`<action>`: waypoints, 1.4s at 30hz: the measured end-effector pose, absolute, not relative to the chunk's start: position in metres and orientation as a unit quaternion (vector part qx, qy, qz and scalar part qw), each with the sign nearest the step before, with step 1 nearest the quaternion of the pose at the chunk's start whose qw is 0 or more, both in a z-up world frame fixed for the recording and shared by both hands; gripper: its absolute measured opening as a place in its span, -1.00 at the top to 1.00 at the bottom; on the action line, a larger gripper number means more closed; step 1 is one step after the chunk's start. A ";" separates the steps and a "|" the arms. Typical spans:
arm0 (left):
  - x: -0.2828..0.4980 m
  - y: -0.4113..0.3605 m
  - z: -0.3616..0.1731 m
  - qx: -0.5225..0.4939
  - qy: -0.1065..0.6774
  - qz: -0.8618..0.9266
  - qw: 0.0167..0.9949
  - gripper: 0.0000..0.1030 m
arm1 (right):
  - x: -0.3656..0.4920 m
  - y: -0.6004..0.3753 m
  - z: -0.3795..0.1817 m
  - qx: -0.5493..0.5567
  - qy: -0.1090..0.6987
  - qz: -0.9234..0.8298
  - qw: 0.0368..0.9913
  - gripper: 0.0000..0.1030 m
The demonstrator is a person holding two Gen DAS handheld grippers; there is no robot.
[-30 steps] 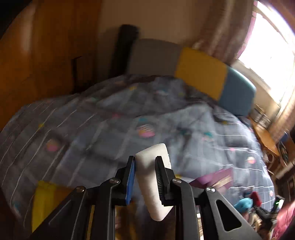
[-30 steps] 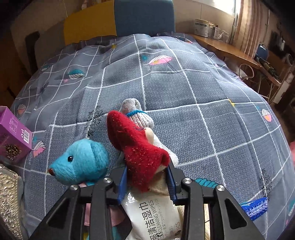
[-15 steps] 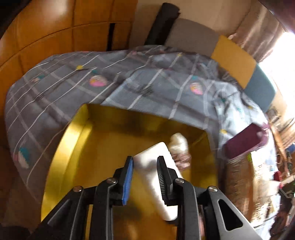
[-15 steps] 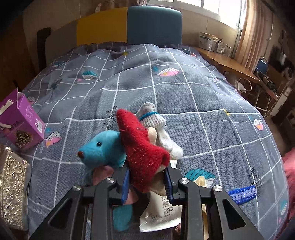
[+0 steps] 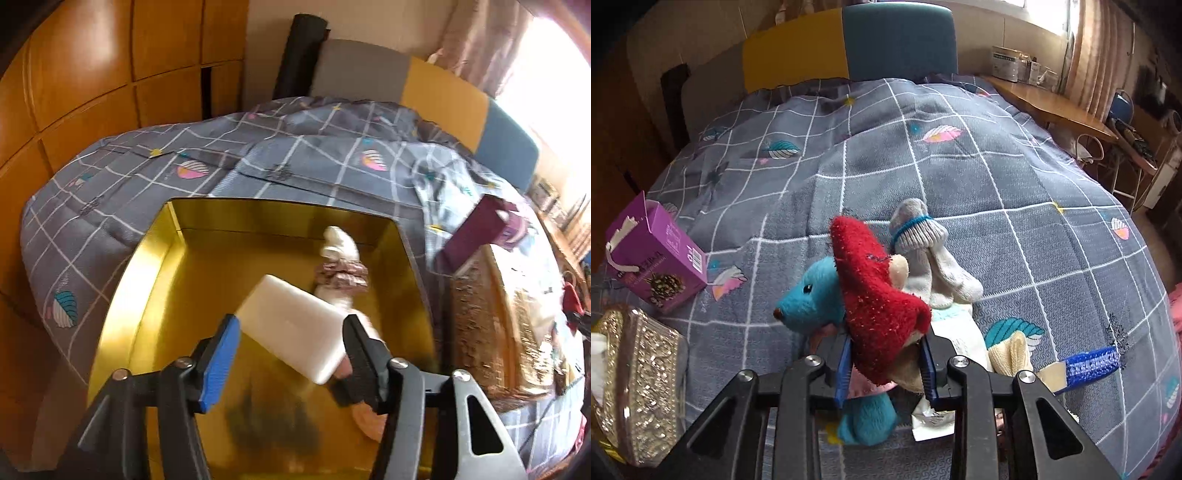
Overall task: Organize soft objects
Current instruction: 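Carry the sponge into the tray with the left tool while the right tool grasps the red hat, then carry the red felt hat into the gold tray with the right tool and release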
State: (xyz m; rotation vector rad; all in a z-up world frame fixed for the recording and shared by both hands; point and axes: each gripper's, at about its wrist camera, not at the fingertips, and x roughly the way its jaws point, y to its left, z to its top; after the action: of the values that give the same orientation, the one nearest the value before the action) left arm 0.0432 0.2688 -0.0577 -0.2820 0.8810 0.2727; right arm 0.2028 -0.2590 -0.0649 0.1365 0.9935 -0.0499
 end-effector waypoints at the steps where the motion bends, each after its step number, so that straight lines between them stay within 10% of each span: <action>1: 0.043 0.266 -0.056 -0.137 0.422 0.125 0.887 -0.15 | 0.205 -0.257 -0.061 0.077 0.475 -0.016 0.876 0.43; 25: 0.004 0.227 -0.042 -0.067 0.402 0.085 0.909 -0.15 | 0.219 0.005 0.044 -0.002 0.414 0.250 0.875 0.43; 42: -0.020 0.298 -0.045 -0.130 0.381 0.177 0.898 -0.15 | 0.079 0.140 -0.029 -0.138 0.472 0.431 0.757 0.42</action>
State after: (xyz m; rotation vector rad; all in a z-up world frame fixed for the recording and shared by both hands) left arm -0.0200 0.2982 -0.0450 -0.2688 0.7895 0.3666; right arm 0.0786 0.1401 -0.0295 -0.2997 1.0298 0.9389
